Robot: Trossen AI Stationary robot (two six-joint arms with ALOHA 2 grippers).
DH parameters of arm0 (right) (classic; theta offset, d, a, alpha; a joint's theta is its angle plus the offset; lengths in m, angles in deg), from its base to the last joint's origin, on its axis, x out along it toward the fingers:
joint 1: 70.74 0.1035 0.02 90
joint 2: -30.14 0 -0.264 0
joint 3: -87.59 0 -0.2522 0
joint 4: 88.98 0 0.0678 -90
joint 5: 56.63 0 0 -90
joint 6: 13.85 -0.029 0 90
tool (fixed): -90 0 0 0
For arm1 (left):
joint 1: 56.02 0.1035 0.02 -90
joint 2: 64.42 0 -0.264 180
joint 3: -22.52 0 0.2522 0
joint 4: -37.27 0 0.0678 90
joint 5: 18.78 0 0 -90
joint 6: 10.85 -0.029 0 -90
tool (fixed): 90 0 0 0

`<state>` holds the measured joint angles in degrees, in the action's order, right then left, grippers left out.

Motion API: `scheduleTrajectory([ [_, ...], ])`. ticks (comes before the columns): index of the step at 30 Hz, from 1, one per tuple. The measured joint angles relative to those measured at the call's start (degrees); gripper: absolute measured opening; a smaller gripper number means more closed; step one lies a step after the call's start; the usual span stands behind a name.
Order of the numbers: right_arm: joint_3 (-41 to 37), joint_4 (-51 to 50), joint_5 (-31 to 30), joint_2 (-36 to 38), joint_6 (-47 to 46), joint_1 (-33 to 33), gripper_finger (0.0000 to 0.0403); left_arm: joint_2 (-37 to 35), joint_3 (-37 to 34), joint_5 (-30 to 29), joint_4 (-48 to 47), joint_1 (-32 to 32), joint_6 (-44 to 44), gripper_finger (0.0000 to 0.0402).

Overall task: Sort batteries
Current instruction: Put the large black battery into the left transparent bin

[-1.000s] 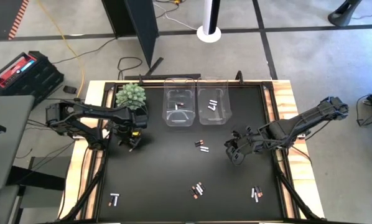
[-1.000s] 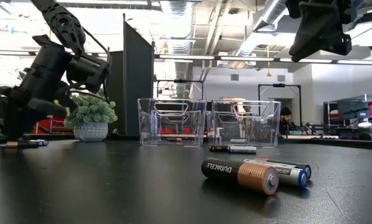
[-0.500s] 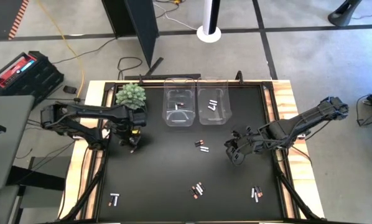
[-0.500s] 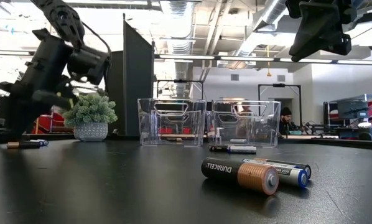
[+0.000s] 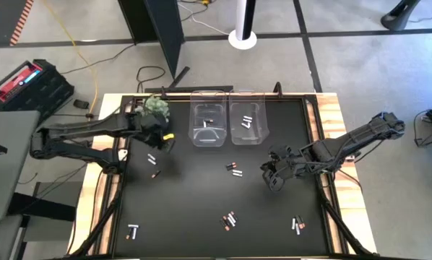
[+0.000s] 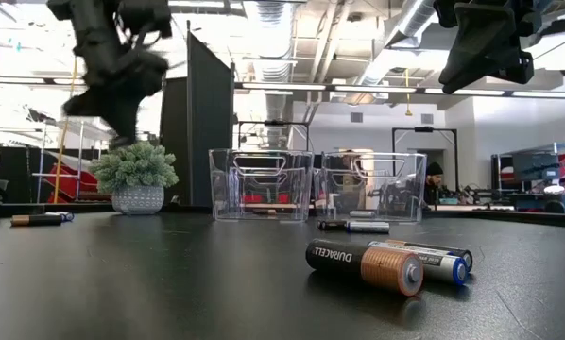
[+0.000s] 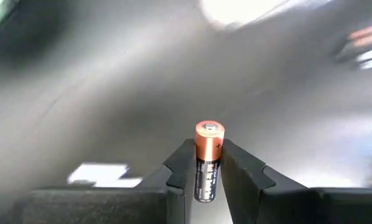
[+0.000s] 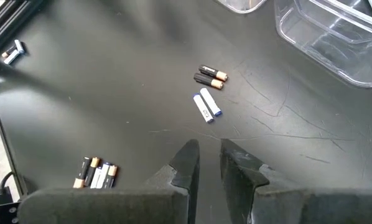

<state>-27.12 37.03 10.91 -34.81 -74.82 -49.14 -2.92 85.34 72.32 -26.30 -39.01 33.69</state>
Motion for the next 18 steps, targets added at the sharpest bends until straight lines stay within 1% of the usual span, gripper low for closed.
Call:
scheduleTrajectory([
  [5, 0.0, 0.0, 0.0, 0.0, 0.0, 0.0, 0.0082, -0.9, 4.7, 1.5, 12.2, 0.0, -5.4, 0.0061],
  [8, 0.0, 0.0, 0.0, 0.0, 0.0, 0.0, 0.0082, 1.7, 9.6, 1.6, 15.4, 0.9, -10.2, 0.0061],
  [10, 0.0, 0.0, 0.0, 0.0, 0.0, 0.0, 0.0082, 4.9, 13.8, 2.0, 14.8, 1.9, -14.5, 0.0061],
  [13, 0.0, 0.0, 0.0, 0.0, 0.0, 0.0, 0.0082, 11.2, 21.0, 5.2, 12.9, 4.2, -22.2, 0.0061],
  [16, 0.0, 0.0, 0.0, 0.0, 0.0, 0.0, 0.0082, 19.0, 29.0, 7.8, 9.7, 6.6, -28.1, 0.0061],
  [18, 0.0, 0.0, 0.0, 0.0, 0.0, 0.0, 0.0082, 24.2, 34.4, 8.5, 6.7, 8.3, -32.3, 0.0061],
])
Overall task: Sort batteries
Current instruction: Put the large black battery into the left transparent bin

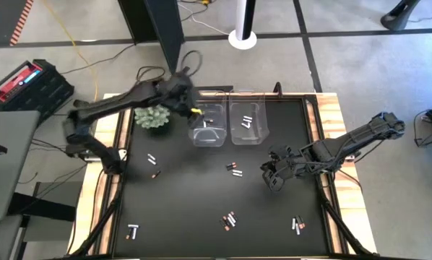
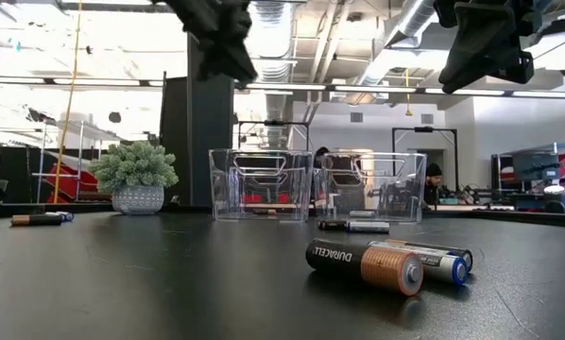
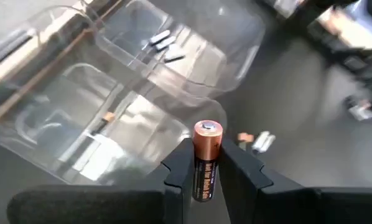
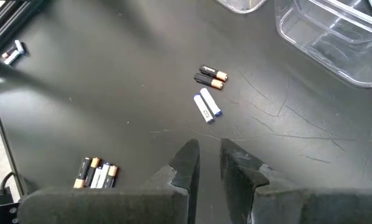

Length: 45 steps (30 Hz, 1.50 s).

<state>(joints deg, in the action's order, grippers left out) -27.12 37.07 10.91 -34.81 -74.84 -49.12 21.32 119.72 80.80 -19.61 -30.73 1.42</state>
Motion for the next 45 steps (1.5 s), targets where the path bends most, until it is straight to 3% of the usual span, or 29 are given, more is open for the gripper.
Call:
scheduleTrajectory([
  [6, 0.0, 0.0, 0.0, 0.0, 0.0, 0.0, 0.0082, 15.8, 15.0, 0.5, -13.9, 3.4, -13.0, 0.0061],
  [9, 0.0, 0.0, 0.0, 0.0, 0.0, 0.0, 0.0082, 22.7, 19.3, 0.4, -17.8, 4.3, -16.8, 0.0061],
  [18, 0.0, 0.0, 0.0, 0.0, -0.5, 0.0, 0.0082, 35.1, 21.6, -0.2, -19.0, 3.8, -22.1, 0.0061],
  [26, 0.0, 0.1, 0.0, 0.0, -1.1, 0.0, 0.0082, 39.0, 21.6, -0.9, -18.0, 3.2, -18.4, 0.0061],
  [45, 0.0, 0.2, 0.0, 0.0, -0.6, 0.0, 0.0082, 39.1, 21.2, -1.3, -16.3, 3.0, -15.0, 0.0086],
])
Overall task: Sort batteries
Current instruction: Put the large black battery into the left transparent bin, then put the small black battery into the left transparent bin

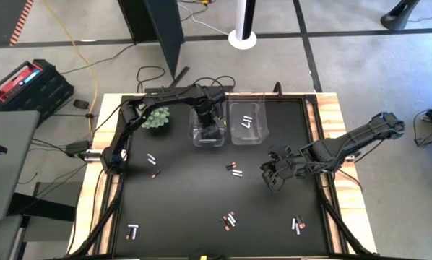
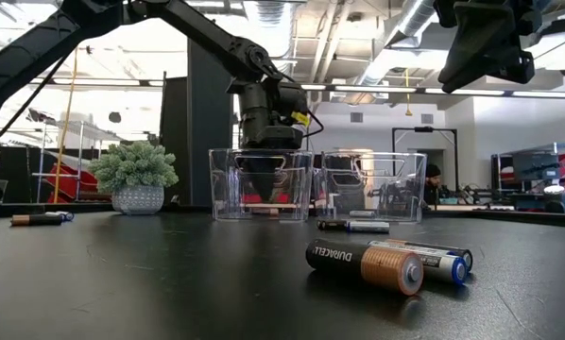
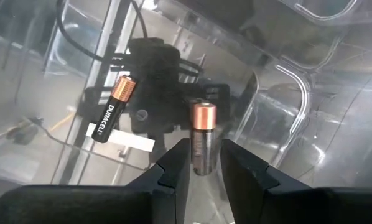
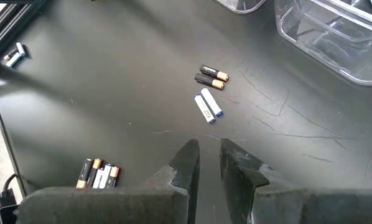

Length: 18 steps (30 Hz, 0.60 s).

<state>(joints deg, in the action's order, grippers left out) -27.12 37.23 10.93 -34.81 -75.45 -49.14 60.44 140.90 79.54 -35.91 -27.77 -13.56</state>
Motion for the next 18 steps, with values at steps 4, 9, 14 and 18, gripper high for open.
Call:
scheduleTrajectory([
  [4, 0.0, 0.0, 0.0, 0.0, 0.1, 0.0, 0.0082, 0.0, 0.0, 0.0, 0.0, 0.0, 0.4, 0.0086],
  [9, 0.0, 0.0, 0.0, 0.0, 0.2, 0.0, 0.0082, -1.7, 0.0, 0.0, -0.2, 0.6, 3.9, 0.0086],
  [14, 0.0, 0.0, 0.0, 0.0, 0.2, 0.0, 0.0082, -7.1, 0.0, 0.0, -0.2, 0.7, 5.5, 0.0086],
  [18, 0.0, 0.0, 0.0, 0.0, 0.2, 0.0, 0.0082, -13.1, 0.0, 0.0, -1.2, 0.2, 7.5, 0.0086],
])
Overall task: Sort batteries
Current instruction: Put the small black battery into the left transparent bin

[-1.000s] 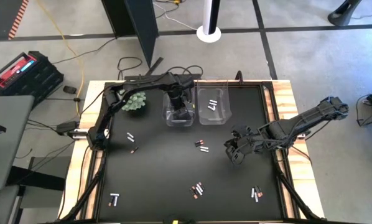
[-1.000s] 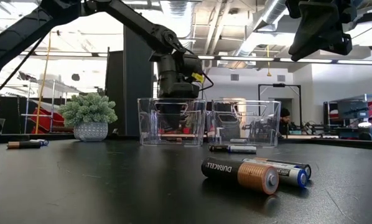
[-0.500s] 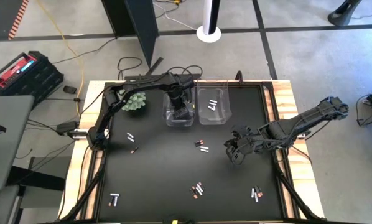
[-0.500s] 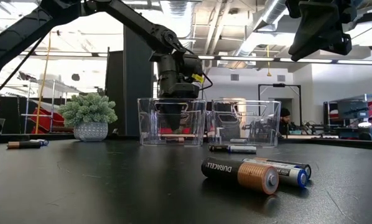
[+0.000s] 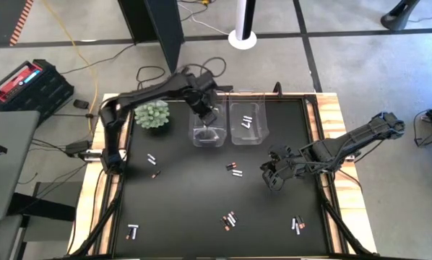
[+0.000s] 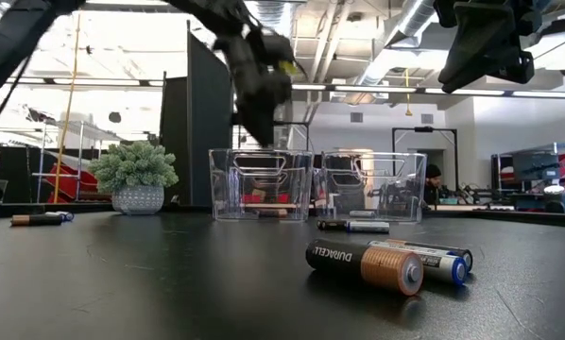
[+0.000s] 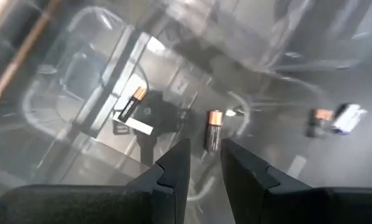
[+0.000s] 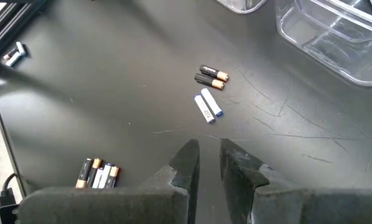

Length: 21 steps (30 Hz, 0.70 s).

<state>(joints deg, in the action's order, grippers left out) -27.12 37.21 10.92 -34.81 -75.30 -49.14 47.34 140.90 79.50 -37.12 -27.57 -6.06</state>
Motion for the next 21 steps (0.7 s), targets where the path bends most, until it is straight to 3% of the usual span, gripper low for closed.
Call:
scheduleTrajectory([
  [6, 0.0, 0.0, 0.0, 0.0, 0.0, 0.0, 0.0082, -11.7, -5.1, -7.2, -1.6, -3.1, 4.9, 0.0086],
  [11, 0.0, 0.0, 0.0, 0.0, 0.2, 0.1, 0.0082, -24.7, -18.4, -14.0, 1.7, -7.6, 13.1, 0.0086],
  [16, 0.0, 0.1, 0.0, 0.0, 0.5, 0.2, 0.0082, -39.2, -33.4, -14.8, 5.4, -13.1, 24.6, 0.0086],
  [21, 0.0, 0.2, 0.0, 0.0, 0.5, 0.2, 0.0082, -51.7, -43.4, -15.6, 5.6, -19.1, 36.6, 0.0086],
])
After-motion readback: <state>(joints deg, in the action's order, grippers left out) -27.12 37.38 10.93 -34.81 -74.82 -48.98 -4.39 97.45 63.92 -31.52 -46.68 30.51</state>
